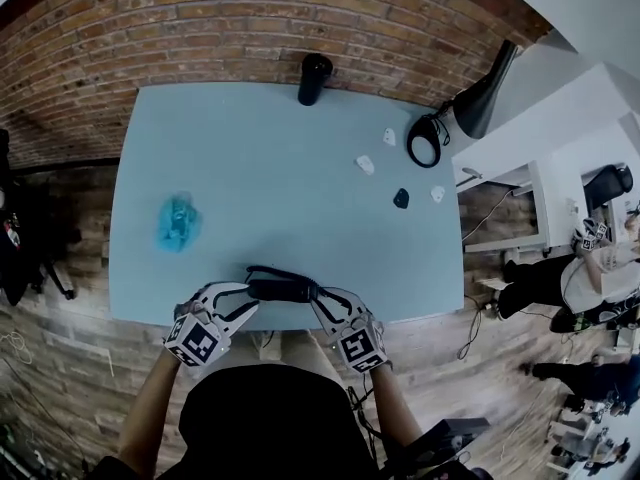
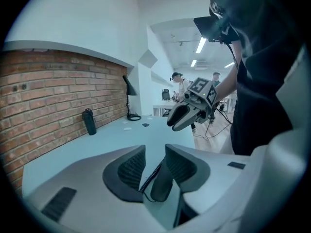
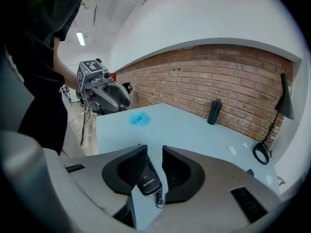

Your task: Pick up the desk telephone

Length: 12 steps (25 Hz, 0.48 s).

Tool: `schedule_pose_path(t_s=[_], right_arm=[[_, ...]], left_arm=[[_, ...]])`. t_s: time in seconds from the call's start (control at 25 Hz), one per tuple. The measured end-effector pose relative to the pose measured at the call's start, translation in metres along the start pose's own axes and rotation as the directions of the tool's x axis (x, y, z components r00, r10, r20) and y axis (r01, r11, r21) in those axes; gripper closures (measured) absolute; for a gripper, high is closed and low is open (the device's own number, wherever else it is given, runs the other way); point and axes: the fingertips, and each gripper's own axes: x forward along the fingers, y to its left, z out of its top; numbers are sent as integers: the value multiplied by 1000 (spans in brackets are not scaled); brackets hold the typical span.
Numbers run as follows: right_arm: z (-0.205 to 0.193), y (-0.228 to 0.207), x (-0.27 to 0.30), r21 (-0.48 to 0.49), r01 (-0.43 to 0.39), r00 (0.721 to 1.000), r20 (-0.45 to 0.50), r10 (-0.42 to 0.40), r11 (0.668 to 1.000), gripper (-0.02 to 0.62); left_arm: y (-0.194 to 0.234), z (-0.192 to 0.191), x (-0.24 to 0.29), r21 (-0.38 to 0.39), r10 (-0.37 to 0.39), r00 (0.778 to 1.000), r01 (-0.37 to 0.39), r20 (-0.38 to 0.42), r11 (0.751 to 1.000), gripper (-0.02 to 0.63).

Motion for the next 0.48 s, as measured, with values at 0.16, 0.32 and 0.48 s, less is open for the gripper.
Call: schedule_pose_path(t_s=[0.16,0.32,0.48], right_arm=[[-23,2,6,15,-87,996,-21,87,996,465],[-47,0,13,4,-132,988,-84,131,991,446],[-67,7,24,-79,-220,961,-187,202,972,397]], left_arm=[[-6,-18,14,-33,-47,997,45,-61,998,428],[-10,-45,26,-39,-86,982,80,-167,996,422],[-15,-69,40,-3,-116,953,121,-280,993,345]])
